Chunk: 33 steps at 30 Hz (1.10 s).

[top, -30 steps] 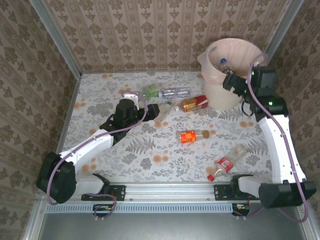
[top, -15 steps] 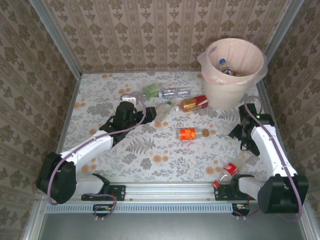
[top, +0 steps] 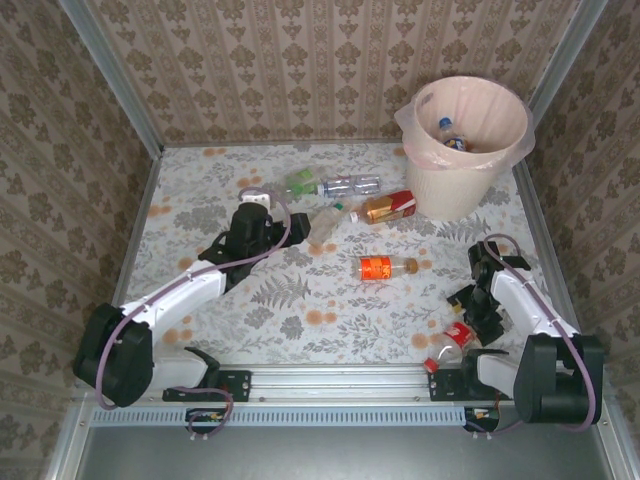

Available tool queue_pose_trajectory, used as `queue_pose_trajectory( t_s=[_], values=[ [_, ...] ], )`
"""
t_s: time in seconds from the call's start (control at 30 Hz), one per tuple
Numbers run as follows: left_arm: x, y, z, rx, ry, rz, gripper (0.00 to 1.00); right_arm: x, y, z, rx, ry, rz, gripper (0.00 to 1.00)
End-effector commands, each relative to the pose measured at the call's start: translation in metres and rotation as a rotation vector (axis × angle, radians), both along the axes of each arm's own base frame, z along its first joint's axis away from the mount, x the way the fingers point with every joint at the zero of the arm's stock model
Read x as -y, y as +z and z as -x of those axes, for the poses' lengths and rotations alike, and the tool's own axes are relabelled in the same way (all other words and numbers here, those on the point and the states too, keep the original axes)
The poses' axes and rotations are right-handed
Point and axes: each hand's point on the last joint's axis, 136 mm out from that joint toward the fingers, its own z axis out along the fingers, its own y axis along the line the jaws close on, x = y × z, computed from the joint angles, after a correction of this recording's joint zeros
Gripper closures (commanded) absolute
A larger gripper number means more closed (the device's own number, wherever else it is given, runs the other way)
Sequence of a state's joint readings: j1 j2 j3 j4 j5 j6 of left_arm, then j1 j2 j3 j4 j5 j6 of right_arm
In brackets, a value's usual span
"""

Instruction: Put the plastic bottles in the bin

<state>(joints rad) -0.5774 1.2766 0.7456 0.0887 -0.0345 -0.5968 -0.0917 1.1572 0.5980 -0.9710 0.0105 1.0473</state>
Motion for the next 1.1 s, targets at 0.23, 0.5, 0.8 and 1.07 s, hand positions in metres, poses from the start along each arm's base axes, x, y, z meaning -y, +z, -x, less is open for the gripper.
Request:
queue_pose_trajectory(
  t_s=[0.23, 0.5, 0.8, 1.07],
  values=[
    [-0.006, -0.006, 0.001, -0.007, 0.005, -0.045, 0.0, -0.013, 0.0, -0.045, 0.254, 0.004, -0.081, 0.45],
    [-0.01, -0.001, -0.002, 0.004, 0.032, -0.032, 0.0, -0.031, 0.094, -0.116, 0.754, 0.252, -0.104, 0.51],
    [-0.02, 0.007, -0.012, 0.014, 0.106, 0.005, 0.0, -0.051, 0.263, -0.178, 1.384, 0.481, -0.021, 0.54],
    [-0.017, 0.021, -0.016, 0.029, 0.118, 0.06, 0.0, -0.038, 0.376, -0.233, 1.615, 0.589, 0.222, 0.51]
  ],
)
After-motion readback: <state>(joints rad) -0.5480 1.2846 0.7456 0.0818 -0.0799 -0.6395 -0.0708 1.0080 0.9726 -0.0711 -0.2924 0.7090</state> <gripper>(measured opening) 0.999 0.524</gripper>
